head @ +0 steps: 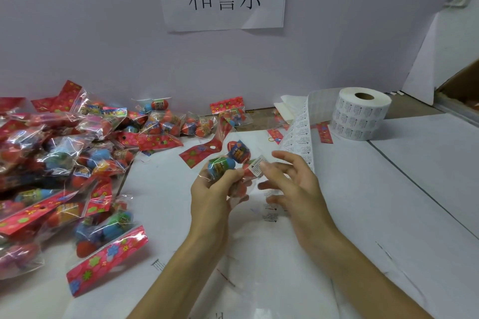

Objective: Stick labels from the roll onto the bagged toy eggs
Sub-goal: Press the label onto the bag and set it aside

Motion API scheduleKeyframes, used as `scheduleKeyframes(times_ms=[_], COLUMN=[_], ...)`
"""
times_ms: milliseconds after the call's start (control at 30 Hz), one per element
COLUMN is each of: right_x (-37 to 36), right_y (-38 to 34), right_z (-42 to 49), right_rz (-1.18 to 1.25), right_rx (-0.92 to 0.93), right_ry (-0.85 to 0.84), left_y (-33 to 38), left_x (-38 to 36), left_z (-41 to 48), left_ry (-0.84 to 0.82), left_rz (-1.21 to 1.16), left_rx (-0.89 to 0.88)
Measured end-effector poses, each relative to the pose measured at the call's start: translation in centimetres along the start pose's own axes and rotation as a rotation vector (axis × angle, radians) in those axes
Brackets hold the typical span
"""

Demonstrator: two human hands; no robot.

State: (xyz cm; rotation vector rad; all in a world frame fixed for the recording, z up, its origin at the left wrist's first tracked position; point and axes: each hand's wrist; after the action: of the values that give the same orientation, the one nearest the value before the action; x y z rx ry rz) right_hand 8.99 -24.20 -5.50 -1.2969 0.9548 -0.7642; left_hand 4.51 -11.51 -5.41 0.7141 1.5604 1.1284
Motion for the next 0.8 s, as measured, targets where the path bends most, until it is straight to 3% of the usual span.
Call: scheduleKeyframes(times_ms=[233, 700, 800], right_x=[-0.1, 0.4, 0.2], right_y=[-0.4, -1.2, -1.1], right_z=[-0.3, -0.1, -0.2], right_rz=[-0.103, 0.14, 0.017], right_rx=[0.066, -0.029, -0.013], right_ry=[-0.036, -0.106, -0.106], left_y=[-0.1, 0.1, 0.2], left_x=[0.0, 0.2, 0.2], left_z=[-0.3, 0.1, 0.0], left_ry=[-0.05, -0.032, -0.032], left_rz=[0.067, 0.115, 0.153], left_rx=[-0.056, -0.037, -0.051])
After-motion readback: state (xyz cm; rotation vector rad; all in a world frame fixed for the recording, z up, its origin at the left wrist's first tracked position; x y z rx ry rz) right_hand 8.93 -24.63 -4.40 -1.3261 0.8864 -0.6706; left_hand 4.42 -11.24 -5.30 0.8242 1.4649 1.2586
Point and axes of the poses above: each hand's wrist, its own z-axis towards the middle knuckle, its own x-axis out of the back of the hand, y = z × x, and after that the axes turned 13 degrees about -y, right-handed
